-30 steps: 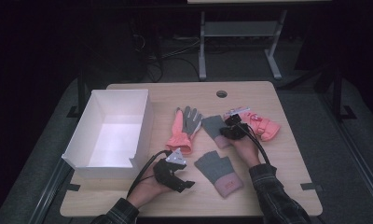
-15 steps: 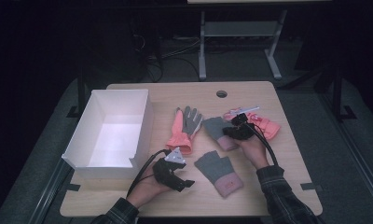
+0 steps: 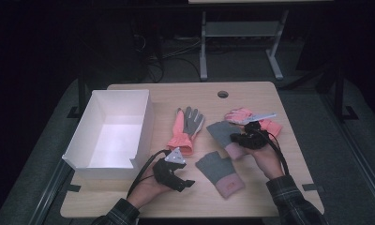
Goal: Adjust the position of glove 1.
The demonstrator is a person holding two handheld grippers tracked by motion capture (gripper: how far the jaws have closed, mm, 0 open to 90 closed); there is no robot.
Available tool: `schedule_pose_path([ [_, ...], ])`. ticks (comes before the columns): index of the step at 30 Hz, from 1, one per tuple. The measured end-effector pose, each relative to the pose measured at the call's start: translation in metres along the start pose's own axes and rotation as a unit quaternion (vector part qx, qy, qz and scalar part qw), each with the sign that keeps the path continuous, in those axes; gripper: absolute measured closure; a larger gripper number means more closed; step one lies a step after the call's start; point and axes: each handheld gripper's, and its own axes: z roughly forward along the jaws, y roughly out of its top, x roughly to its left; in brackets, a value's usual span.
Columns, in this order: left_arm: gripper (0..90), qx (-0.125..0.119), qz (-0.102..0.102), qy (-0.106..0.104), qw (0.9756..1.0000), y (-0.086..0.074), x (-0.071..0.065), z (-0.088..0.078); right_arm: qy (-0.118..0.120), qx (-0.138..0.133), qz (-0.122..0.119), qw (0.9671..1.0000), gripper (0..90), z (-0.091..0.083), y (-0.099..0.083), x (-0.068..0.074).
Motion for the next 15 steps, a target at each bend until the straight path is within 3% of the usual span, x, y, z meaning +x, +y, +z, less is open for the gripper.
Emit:
schedule_pose_path([
  [15,24.0,0.002,0.000,0.004,1.0000,-0.001,0.001,0.000,0.025,0.004,-0.006,0.9997,86.5,-0.027,-0.034,0.026],
])
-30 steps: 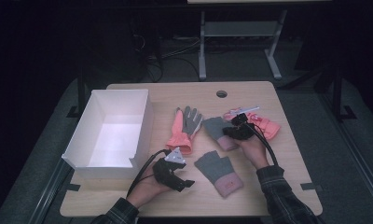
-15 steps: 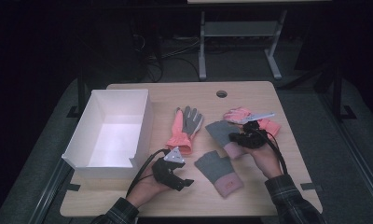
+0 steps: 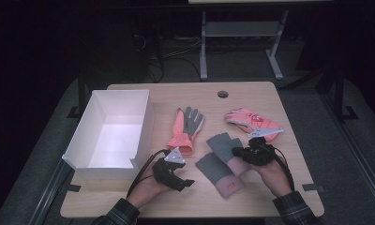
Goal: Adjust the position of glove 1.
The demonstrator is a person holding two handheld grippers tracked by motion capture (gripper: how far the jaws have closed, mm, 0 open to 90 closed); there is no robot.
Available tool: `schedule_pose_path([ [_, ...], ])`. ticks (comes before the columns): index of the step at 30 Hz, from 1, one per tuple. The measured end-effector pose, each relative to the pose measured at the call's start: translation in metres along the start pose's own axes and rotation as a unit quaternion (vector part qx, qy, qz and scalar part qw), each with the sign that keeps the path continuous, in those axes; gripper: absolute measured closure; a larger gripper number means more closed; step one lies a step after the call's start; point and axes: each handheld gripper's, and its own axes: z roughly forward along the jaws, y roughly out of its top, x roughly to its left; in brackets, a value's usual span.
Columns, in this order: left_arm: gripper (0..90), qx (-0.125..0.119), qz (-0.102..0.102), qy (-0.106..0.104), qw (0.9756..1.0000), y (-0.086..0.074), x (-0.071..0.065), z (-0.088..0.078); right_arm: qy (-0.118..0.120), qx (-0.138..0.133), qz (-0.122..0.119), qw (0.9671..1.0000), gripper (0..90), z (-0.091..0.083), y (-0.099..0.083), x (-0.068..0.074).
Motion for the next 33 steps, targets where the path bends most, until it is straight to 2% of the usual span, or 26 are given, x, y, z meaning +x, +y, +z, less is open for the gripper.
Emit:
schedule_pose_path([
  [9,24.0,-0.001,-0.004,0.004,1.0000,0.000,-0.001,0.001,0.017,0.012,-0.003,0.9998,86.3,0.000,-0.016,0.019],
  [11,24.0,0.005,0.003,0.003,1.0000,0.000,0.000,0.001,0.021,0.013,0.001,0.9997,86.3,0.002,-0.019,0.024],
  [16,24.2,0.004,0.003,0.004,1.0000,0.000,-0.001,0.001,0.018,0.022,0.000,0.9996,86.3,0.007,-0.021,0.031],
  [33,24.3,0.005,0.004,0.005,1.0000,0.000,-0.002,0.002,0.007,0.035,0.004,0.9993,83.8,0.023,-0.024,0.035],
])
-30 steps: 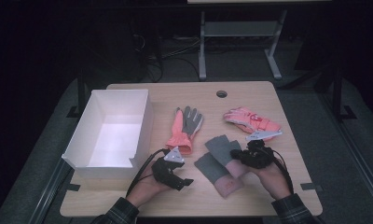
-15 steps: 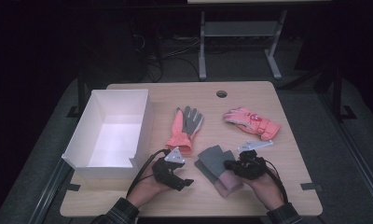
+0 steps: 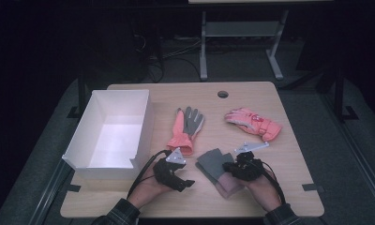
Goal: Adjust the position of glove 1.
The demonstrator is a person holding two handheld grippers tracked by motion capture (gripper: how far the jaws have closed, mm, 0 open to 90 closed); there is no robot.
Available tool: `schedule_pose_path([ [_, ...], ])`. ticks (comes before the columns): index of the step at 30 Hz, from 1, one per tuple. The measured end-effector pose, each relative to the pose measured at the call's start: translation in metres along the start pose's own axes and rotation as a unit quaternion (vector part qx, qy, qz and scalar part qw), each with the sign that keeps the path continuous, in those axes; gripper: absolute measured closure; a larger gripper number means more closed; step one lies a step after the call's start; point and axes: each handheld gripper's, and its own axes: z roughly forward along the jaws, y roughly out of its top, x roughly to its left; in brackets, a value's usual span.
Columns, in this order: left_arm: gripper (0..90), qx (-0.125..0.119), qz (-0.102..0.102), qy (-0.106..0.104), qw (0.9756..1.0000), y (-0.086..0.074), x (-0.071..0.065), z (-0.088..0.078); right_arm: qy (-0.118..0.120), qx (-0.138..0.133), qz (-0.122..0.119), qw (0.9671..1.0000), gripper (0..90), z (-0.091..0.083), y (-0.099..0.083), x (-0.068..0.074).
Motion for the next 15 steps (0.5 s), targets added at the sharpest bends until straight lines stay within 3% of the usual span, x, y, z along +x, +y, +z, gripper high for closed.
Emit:
schedule_pose_path([
  [7,24.5,0.002,0.001,-0.001,1.0000,0.000,0.000,0.000,0.008,0.001,-0.003,1.0000,81.7,0.002,0.000,0.002],
  [11,25.3,0.001,-0.001,-0.002,1.0000,0.001,-0.001,0.000,0.011,-0.003,-0.004,0.9999,74.0,0.001,0.000,0.002],
  [13,28.2,0.002,0.003,-0.001,1.0000,0.001,0.000,-0.002,0.011,-0.012,-0.007,0.9998,71.3,-0.003,0.001,0.001],
  [15,33.3,-0.005,-0.008,-0.005,0.9999,0.001,0.000,-0.003,0.005,-0.023,-0.016,0.9996,72.3,-0.009,0.001,-0.001],
])
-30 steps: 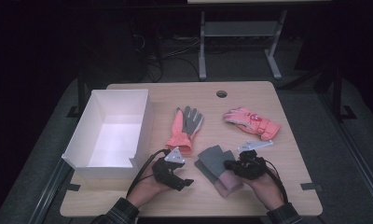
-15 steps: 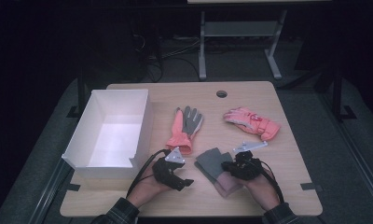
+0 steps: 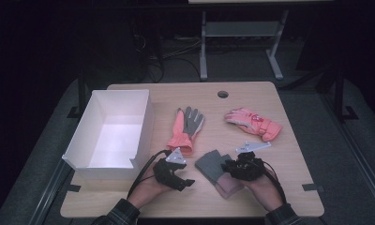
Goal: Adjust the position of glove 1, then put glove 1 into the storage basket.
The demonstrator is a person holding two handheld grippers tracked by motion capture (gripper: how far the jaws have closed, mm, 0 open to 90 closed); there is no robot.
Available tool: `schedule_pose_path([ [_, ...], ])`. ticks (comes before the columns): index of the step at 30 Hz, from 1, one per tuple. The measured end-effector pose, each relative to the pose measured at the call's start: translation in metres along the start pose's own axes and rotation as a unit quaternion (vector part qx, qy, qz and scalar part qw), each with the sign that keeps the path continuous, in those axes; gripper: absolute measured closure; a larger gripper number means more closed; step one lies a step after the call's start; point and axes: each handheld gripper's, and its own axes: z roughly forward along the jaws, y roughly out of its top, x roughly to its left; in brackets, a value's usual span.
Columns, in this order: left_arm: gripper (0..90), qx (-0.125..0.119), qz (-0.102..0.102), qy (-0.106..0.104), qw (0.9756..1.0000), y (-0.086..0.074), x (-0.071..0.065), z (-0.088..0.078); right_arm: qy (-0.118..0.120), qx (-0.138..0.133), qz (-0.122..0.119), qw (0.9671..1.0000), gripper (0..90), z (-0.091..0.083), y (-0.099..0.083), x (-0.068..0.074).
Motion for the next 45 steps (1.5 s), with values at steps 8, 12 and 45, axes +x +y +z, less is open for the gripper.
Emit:
schedule_pose_path([
  [8,86.2,-0.006,-0.010,-0.015,0.9998,0.006,-0.005,-0.008,-0.005,-0.006,-0.018,0.9998,90.0,-0.018,-0.005,-0.023],
  [12,89.7,0.008,-0.001,-0.014,0.9999,0.008,-0.010,-0.003,-0.009,0.001,-0.035,0.9993,90.0,-0.023,-0.015,-0.034],
  [45,89.7,0.042,0.001,-0.003,0.9991,0.035,-0.004,0.040,0.051,0.075,-0.079,0.9927,90.0,-0.009,-0.035,-0.030],
])
